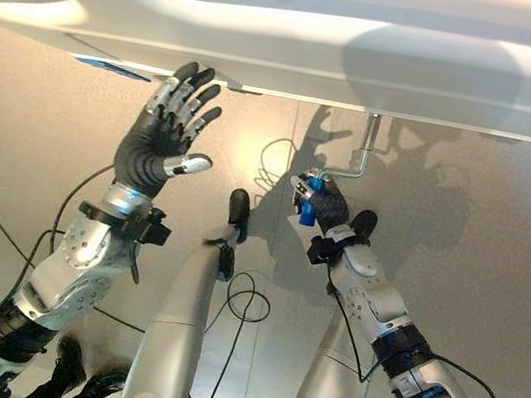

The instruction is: Raise the hospital bed

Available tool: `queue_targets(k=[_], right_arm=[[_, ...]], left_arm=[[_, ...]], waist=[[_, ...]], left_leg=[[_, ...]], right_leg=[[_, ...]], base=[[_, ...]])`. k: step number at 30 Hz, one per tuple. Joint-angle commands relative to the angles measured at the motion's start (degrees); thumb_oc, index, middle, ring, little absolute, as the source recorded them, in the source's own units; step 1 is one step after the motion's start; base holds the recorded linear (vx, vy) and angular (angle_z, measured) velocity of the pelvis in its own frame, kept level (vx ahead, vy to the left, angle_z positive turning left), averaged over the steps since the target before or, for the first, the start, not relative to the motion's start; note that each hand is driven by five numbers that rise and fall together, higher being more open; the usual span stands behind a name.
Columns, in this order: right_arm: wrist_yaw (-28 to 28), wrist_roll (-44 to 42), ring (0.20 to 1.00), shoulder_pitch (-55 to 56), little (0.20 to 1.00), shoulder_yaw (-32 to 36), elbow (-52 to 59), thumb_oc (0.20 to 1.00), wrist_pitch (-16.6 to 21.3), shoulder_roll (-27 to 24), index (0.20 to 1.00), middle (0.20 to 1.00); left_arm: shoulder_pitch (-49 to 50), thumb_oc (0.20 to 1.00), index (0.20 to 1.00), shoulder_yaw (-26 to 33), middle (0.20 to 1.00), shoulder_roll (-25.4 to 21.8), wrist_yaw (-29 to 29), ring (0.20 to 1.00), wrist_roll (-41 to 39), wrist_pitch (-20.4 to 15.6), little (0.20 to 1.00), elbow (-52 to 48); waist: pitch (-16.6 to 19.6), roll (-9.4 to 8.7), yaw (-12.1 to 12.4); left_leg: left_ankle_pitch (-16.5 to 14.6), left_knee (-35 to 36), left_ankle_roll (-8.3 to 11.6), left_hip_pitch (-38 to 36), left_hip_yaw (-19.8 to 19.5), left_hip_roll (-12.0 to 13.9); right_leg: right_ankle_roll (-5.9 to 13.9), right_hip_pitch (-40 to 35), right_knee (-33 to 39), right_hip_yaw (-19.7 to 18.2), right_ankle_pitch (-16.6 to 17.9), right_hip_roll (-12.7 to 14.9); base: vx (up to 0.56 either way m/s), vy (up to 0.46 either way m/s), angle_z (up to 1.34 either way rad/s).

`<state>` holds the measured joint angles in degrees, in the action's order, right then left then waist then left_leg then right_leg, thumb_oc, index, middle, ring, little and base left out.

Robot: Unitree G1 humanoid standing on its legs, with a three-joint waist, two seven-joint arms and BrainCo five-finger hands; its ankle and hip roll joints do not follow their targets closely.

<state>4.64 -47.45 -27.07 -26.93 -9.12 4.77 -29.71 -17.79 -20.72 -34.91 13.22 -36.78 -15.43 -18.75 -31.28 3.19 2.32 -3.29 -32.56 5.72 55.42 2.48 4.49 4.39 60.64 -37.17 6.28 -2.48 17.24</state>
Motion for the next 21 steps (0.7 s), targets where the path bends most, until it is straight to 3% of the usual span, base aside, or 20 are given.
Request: queue_targets(k=[1, 21], right_arm=[[-0.91, -1.49, 0.200, -7.46, 0.200, 9.98, 16.47, 0.200, 13.30, -1.05, 0.200, 0.200], [5.48, 0.19, 0.200, -6.80, 0.200, 24.46, 13.37, 0.200, 17.09, -9.98, 0.200, 0.200]], left_arm=[[0.48, 1.000, 1.000, 2.87, 1.000, 0.64, -1.80, 1.000, 2.47, -3.49, 1.000, -7.90], [2.19, 1.000, 1.000, 6.90, 1.000, 0.30, -4.07, 1.000, -0.25, -4.19, 1.000, -10.22]], waist=[[1.49, 0.75, -2.20], [1.49, -1.28, -4.04]], left_leg=[[4.56, 6.99, -0.17, -1.89, -0.57, -0.12], [5.65, 8.38, -0.21, -3.15, 0.17, 0.70]], right_leg=[[4.78, -4.04, 2.31, -1.71, 0.60, 1.12], [4.25, -3.75, 3.59, -2.38, 2.01, 0.08]], base=[[0.00, 0.000, 0.00], [0.00, -0.008, -0.03]])
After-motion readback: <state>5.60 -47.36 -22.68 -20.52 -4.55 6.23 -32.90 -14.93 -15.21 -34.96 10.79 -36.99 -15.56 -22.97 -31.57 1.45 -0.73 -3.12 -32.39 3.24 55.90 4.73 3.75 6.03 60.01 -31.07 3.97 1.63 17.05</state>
